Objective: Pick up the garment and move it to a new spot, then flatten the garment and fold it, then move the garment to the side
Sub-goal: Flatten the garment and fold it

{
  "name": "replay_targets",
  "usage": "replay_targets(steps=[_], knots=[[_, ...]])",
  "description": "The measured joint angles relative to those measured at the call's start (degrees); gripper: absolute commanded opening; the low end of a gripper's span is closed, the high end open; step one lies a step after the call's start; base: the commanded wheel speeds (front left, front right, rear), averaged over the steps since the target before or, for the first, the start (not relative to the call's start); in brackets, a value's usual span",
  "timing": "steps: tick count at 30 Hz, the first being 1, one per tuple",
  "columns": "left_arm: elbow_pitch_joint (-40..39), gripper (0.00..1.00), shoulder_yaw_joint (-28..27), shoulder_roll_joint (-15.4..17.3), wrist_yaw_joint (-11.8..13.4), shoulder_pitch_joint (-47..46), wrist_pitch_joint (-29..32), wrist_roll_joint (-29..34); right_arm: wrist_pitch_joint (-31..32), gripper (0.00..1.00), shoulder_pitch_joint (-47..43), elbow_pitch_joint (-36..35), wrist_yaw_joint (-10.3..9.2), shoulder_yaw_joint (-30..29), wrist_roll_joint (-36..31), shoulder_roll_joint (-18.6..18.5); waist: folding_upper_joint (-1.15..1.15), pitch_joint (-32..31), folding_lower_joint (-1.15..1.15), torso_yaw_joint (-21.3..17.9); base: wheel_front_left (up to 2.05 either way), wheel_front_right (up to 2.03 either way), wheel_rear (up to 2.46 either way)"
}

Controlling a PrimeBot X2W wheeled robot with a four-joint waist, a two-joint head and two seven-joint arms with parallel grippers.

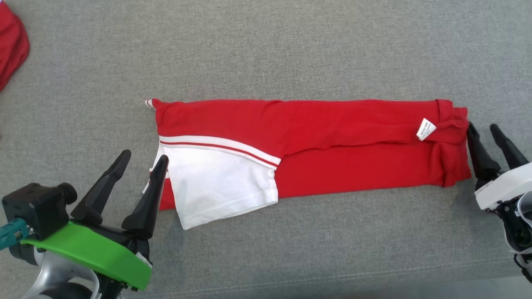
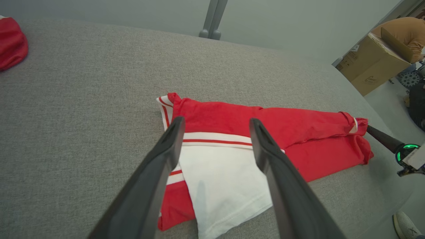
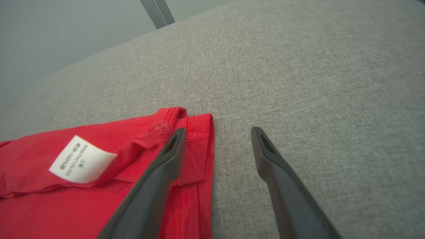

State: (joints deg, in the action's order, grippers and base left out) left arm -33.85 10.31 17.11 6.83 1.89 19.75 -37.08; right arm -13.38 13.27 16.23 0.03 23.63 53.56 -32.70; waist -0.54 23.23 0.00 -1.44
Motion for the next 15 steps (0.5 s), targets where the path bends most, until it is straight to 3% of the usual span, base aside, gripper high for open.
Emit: replay_targets(steps=[6,15], knots=[[0.57,1.0,0.42,-0.31,0.0,0.01,-0.67,0.25,1.64,1.0,0.12,3.13,0.8,1.07,1.53,1.49,0.0,0.36,0.0,0.52,0.0,0.0,0.0],[2.24,1.0,1.03,-1.67,0.01,0.01,-1.72,0.74,4.32,1.0,0.23,5.25,4.52,1.14,7.31,3.65,0.0,-0.28,0.0,1.11,0.0,0.0,0.0]])
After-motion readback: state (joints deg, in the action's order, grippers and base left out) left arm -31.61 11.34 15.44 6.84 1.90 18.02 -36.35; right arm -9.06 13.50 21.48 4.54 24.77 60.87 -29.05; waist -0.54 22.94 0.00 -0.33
